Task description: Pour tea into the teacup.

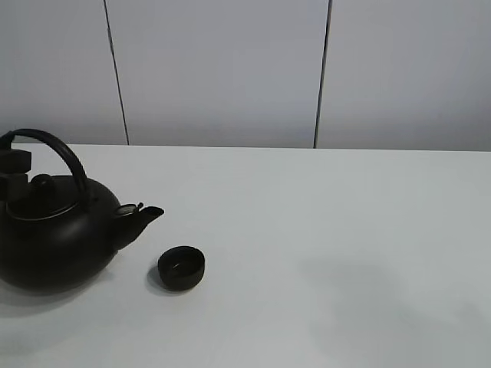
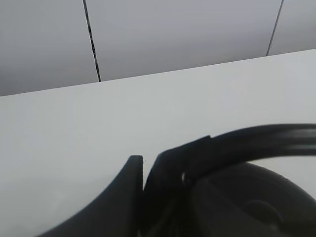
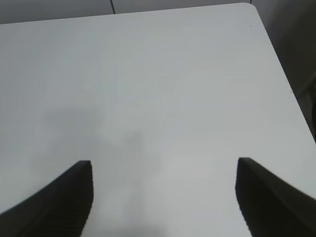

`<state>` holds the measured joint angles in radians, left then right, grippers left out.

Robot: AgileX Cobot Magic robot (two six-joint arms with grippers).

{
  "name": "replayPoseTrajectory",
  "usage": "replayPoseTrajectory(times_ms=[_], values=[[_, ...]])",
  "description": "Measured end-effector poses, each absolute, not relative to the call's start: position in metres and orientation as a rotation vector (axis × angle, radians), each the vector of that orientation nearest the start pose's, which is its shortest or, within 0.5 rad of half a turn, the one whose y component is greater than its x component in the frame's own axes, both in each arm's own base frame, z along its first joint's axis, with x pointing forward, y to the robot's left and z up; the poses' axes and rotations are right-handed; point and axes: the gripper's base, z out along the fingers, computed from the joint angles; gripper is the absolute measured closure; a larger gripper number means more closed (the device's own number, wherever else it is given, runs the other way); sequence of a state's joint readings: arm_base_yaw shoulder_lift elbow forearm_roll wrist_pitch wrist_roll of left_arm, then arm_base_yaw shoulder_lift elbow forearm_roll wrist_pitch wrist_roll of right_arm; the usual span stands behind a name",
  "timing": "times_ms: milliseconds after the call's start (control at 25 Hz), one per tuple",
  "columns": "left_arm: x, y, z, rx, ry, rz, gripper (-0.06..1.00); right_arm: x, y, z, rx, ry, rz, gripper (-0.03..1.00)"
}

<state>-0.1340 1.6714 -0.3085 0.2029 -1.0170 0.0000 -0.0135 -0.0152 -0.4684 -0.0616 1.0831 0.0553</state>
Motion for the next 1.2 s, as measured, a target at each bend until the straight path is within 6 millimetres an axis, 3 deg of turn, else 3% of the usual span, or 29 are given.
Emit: replayPoseTrajectory(times_ms=[1200], values=[[0.255,-0.052,0.146,0.401,1.834,-0.163,0.79,-0.005,-0.005,0.267,0.075,2.082,-0.048,0.42]])
